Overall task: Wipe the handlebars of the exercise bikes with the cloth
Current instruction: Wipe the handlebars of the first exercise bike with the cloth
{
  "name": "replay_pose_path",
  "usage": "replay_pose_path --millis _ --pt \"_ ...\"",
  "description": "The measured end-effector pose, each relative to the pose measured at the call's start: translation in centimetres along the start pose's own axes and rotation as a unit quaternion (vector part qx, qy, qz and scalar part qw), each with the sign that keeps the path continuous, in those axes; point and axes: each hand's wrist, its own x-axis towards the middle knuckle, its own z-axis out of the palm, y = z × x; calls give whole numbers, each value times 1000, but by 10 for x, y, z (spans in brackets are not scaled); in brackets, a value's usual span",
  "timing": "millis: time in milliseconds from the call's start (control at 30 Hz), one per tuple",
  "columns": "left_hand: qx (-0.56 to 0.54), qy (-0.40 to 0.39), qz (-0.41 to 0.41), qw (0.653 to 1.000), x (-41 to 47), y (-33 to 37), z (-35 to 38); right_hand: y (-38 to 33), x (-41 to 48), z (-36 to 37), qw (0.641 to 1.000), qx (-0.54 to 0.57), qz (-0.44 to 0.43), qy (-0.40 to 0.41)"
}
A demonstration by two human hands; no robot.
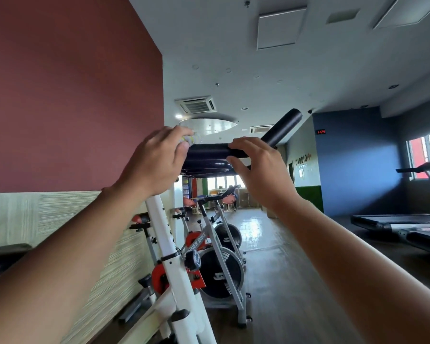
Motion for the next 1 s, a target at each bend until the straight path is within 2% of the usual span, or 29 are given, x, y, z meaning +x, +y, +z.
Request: replay_pose_path --millis 200,367,433,500,600,700,867,1000 --pt "-38 33 -11 999 -18 -13 5 -21 8 17 998 -23 -51 -2" --pt "-167 71 -167 969 -36 -27 7 -21 6 28 997 -35 -54 42" --pt "-221 72 -184 955 -40 -19 7 -21 7 30 997 -23 -50 60" --pt "-240 56 -161 956 -43 -17 6 -23 7 31 996 -15 -47 72" --pt "-208 13 -114 971 -52 -31 0 -23 7 32 996 -4 -45 79" --pt "-178 -11 -112 978 -57 -43 -7 -24 6 36 995 5 -36 90" --pt "-97 32 -84 991 -54 -41 -10 -26 3 40 994 16 -21 106" --pt "-55 33 -33 997 -42 -29 -15 -27 3 40 995 26 -12 101"
